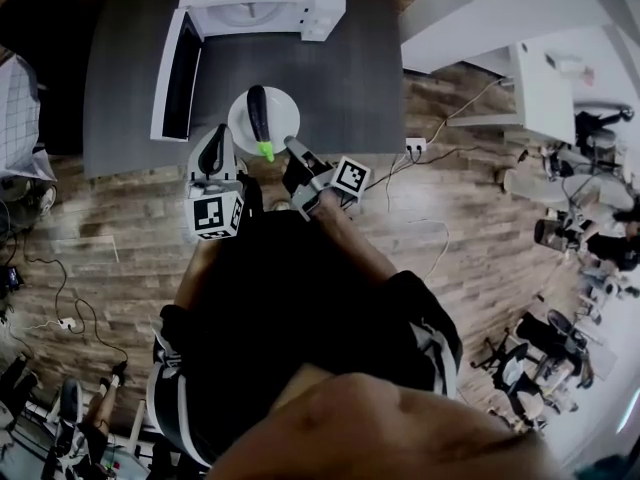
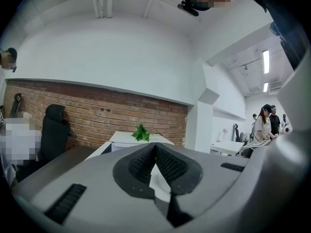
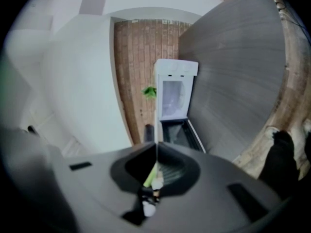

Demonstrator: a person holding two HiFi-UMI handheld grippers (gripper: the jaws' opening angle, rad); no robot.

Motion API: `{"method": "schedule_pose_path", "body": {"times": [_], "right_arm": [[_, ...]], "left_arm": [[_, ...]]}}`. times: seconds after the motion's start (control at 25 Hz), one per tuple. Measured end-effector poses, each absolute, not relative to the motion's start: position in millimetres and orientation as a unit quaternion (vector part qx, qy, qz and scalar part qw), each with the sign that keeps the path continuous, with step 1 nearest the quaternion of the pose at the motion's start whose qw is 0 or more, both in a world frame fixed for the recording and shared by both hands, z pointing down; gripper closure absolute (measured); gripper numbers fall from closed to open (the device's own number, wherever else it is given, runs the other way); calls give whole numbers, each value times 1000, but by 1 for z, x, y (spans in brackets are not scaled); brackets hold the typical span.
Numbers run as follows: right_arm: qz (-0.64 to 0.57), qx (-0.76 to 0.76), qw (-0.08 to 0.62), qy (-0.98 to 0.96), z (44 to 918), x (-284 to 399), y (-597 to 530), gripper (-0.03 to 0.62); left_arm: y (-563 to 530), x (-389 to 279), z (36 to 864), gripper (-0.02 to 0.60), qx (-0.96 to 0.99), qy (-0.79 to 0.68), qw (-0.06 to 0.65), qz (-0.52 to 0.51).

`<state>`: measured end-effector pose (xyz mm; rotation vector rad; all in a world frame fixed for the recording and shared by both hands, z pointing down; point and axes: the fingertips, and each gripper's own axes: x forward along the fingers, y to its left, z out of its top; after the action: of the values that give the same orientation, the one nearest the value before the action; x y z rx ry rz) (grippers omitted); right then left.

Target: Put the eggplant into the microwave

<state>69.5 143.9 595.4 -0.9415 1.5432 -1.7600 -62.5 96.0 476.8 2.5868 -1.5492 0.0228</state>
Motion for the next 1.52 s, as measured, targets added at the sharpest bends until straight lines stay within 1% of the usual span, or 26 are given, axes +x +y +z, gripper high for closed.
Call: {"method": "schedule_pose_path", "body": {"times": [0.6,0.84,1.16,1.52], "right_arm": [[-648,-378,333,571,590,45,67,557],[-648,-375,334,572,588,40,42,557],[-659,-352,317,584,589,41,14,557],[-676,-333,284,593,605,62,-16,557]], "left_arm": [[9,-90,474,546,874,-478,88,5],[-9,-94,477,546,875,-477,82,8],[-27,-96,474,546,858,-508,74,7],[-43,-79,472,546,832,-550,76,4]]}}
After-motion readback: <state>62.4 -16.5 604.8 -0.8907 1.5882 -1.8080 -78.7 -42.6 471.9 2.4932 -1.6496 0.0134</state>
